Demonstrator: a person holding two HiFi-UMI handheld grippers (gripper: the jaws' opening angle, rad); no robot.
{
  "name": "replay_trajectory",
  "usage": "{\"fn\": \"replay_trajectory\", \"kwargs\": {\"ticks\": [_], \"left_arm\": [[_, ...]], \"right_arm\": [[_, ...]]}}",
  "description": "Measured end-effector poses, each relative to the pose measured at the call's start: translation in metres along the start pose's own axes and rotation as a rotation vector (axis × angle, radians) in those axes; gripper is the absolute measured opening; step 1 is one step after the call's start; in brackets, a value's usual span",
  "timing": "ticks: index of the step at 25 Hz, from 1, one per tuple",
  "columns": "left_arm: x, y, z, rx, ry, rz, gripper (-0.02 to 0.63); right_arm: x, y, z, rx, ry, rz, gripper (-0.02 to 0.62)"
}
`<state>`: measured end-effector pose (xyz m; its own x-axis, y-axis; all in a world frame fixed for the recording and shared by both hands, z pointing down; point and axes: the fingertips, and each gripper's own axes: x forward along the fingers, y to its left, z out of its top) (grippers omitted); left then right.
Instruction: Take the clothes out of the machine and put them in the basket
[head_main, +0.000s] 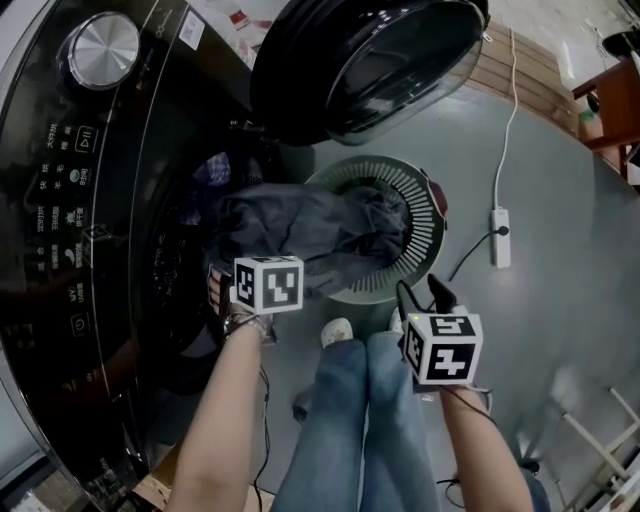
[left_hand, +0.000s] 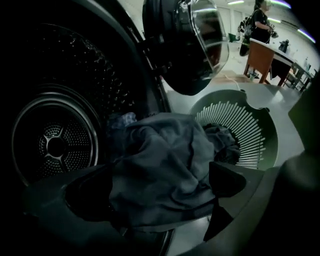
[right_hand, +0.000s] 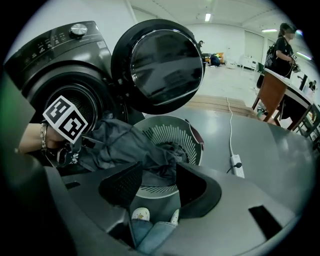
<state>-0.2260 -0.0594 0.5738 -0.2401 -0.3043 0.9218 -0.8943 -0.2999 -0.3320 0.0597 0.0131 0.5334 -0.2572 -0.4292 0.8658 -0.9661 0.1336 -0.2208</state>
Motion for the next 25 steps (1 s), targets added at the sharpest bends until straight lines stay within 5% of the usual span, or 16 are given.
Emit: {"fn": "replay_trajectory", "kwargs": {"ticks": [5, 8, 19, 21, 25], "left_arm": [[0.022, 0.050, -0.019, -0.098, 0.059, 0.061, 0.569], [0.038, 0.061, -0.028, -0.148, 0.092, 0.027, 0.569], [0.084, 0.024, -0.034, -0.060, 0.150, -0.115, 0.563], [0.083, 0.022, -0.034, -0.037, 0.164, -0.078, 0.506], [0.068, 0.028, -0.030, 0.009, 0.164, 0.025, 0.256]], "right_arm": [[0.009, 0.012, -0.003, -0.034, 0.020, 0.016, 0.212], [0.015, 0.017, -0.002, -0.061, 0.024, 0.026, 0.212], [0.031, 0.034, 0.001, -0.114, 0.038, 0.061, 0.206], [0.031, 0.036, -0.001, -0.115, 0.042, 0.067, 0.205], [0.030, 0.037, -0.005, -0.124, 0.055, 0.072, 0.194]]}}
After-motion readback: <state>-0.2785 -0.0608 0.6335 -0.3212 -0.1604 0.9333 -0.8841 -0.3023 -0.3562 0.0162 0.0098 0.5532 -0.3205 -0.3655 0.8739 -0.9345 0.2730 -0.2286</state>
